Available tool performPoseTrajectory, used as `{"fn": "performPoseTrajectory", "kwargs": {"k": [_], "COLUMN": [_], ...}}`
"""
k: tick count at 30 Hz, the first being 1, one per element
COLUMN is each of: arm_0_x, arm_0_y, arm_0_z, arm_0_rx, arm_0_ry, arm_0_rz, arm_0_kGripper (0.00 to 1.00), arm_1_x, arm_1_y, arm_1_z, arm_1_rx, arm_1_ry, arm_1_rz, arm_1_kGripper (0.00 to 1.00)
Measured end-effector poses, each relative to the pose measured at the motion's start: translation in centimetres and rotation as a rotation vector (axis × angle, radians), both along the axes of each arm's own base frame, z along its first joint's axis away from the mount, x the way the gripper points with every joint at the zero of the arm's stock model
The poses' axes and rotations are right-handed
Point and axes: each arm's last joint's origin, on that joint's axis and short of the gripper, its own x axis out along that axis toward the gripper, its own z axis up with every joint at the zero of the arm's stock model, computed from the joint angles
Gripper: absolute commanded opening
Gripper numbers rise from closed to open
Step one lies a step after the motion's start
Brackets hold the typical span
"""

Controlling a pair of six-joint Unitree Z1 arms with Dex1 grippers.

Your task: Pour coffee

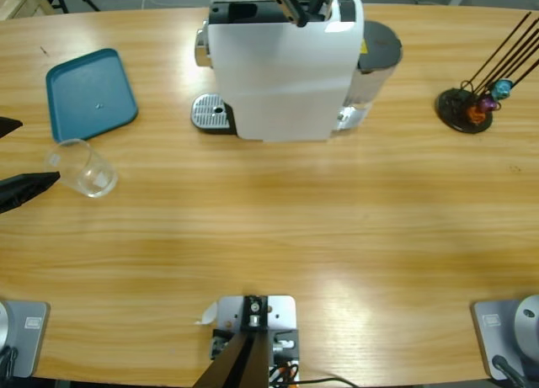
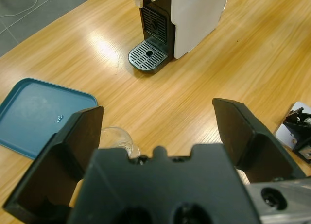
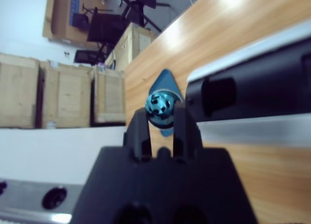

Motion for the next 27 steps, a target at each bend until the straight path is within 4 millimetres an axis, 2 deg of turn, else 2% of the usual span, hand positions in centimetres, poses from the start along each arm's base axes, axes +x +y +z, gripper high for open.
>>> {"fn": "performPoseTrajectory", "kwargs": {"k": [4, 7, 11, 14, 22, 27], "arm_0_x": [0.0, 0.0, 0.0, 0.0, 0.0, 0.0], "arm_0_y": [0.0, 0.0, 0.0, 0.0, 0.0, 0.0], "arm_0_z": [0.0, 0.0, -0.1, -0.2, -0.2, -0.2], "arm_0_rx": [0.000, -0.001, -0.002, -0.002, -0.002, -0.002], "arm_0_ry": [0.000, 0.000, -0.001, 0.000, -0.001, -0.001], "arm_0_rz": [0.000, 0.000, 0.000, 0.000, 0.000, 0.000], "arm_0_kGripper": [0.968, 0.968, 0.968, 0.968, 0.968, 0.968], "arm_1_x": [-0.4, -0.5, -0.4, -0.4, -2.2, -3.1], "arm_1_y": [0.0, -0.5, -0.5, -0.1, 1.2, 2.1], "arm_1_z": [-0.3, 0.0, 0.4, 1.9, 2.9, 3.8], "arm_1_rx": [0.078, 0.084, 0.014, -0.011, -0.058, -0.163], "arm_1_ry": [0.078, 0.072, 0.001, -0.079, -0.167, -0.321], "arm_1_rz": [-0.058, -0.083, -0.015, 0.024, -0.034, 0.130], "arm_1_kGripper": [0.000, 0.000, 0.000, 0.000, 0.000, 0.000]}}
